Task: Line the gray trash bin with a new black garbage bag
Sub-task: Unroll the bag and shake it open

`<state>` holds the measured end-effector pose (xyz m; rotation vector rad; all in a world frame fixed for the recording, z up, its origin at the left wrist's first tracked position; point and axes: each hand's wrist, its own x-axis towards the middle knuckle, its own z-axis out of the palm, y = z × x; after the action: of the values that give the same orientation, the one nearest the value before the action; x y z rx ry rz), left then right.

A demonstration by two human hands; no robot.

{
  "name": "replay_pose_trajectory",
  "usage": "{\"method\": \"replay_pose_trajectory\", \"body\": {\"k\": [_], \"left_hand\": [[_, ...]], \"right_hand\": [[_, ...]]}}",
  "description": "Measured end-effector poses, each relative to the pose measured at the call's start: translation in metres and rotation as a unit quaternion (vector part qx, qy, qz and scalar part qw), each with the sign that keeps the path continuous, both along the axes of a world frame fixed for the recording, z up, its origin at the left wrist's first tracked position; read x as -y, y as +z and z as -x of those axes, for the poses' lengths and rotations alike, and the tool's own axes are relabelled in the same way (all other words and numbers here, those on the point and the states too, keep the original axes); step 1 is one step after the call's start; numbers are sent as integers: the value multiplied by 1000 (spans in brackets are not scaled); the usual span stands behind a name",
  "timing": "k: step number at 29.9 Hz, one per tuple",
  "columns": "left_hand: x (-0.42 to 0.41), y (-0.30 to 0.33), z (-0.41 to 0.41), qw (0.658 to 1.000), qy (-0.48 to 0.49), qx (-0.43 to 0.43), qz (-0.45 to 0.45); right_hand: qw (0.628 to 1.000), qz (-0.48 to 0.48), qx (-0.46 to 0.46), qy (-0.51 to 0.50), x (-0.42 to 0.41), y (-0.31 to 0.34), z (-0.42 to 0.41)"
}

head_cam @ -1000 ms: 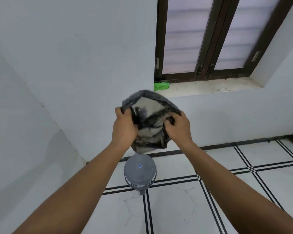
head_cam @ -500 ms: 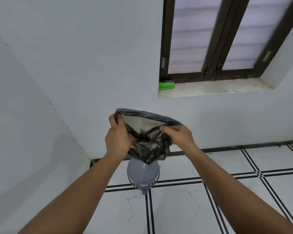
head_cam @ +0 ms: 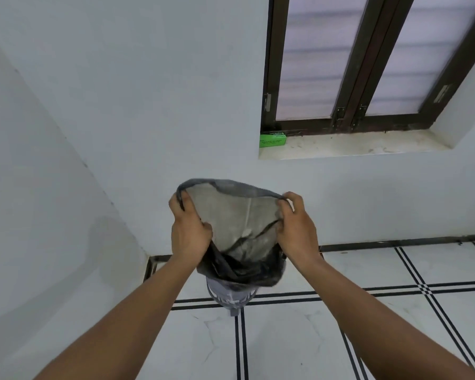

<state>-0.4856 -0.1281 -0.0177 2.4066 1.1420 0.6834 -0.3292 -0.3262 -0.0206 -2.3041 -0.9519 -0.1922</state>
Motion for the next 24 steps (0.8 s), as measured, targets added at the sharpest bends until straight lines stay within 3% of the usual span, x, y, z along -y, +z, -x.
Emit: {"method": "replay_pose_trajectory", "body": {"k": [2,4,6,7,8,9,10,11,13,16,18,19,21,22,24], "left_hand": [[4,-7,6,992,-20,12,-123],[1,-20,14,986,-49,-96,-130],[-5,-30,21,955,-100,-279,24],[-7,-30,24,922,-108,-346,134],[-9,-27,25,883,-104,-393,236],[-8,-23,25,861,-98,-412,282],[-8,-18,24,872,-91,-396,273],[-11,-19,21,910,-77,-344,217],[-11,-19,16,983,-34,-162,81],[-3,-13,10,992,3,-49,-116],[0,-14,9,987,16,-49,-154],[-1,-18,11,986,7,-85,-145],[-5,-24,17,966,-77,-242,-54],[-7,-28,22,933,-129,-335,34],[-4,-30,30,831,-172,-474,234]], "right_hand": [[996,-76,-50,5,0,-1,3],[999,-16,-37,35,8,-12,5],[975,209,14,80,18,-25,0],[939,330,14,94,21,-29,-2],[902,423,-19,87,22,-30,-3],[884,457,-68,68,22,-28,-3],[886,449,-110,42,22,-24,-3],[906,403,-127,15,19,-19,-6],[966,249,-66,-13,12,-12,-9],[998,24,57,-19,1,-7,-3],[995,-23,96,-14,0,-9,1],[995,5,101,-6,2,-15,2],[985,167,29,37,7,-31,0],[958,278,-36,60,10,-35,0],[872,457,-148,90,13,-39,3]]}}
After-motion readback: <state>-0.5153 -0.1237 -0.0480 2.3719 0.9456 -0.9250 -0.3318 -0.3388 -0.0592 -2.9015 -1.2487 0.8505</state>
